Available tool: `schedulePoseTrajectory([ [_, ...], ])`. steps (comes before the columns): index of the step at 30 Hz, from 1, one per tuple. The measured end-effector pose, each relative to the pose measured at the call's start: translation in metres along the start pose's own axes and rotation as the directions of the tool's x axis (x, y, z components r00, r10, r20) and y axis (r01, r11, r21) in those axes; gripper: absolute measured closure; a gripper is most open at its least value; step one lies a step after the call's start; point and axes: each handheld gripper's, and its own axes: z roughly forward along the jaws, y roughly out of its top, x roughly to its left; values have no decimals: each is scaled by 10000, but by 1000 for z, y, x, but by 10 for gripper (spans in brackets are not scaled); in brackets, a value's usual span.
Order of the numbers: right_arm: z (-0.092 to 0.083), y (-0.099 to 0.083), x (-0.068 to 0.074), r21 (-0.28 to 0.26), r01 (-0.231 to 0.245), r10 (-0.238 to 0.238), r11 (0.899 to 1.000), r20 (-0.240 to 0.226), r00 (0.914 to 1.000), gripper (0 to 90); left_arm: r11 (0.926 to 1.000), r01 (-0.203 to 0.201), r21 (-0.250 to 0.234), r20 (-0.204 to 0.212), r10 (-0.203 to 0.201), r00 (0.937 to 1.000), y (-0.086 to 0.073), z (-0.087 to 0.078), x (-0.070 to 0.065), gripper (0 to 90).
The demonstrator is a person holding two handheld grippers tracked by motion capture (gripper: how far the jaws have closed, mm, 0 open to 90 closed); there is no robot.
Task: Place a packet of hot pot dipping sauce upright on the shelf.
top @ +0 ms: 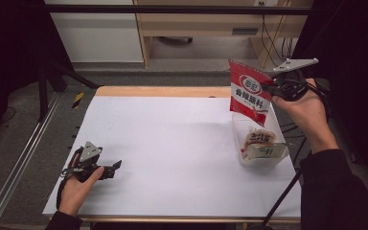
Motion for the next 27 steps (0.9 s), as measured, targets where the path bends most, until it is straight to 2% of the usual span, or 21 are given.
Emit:
schedulePoseTrajectory([
  [14,7,-23,-14,406,-261,255,9988,156,9996,900,10000,-49,61,26,49,10000,0,1,-1,82],
  [27,31,-43,-16,588,-621,632,9963,-173,9978,900,9999,-98,140,50,97,9999,-1,2,-2,82],
])
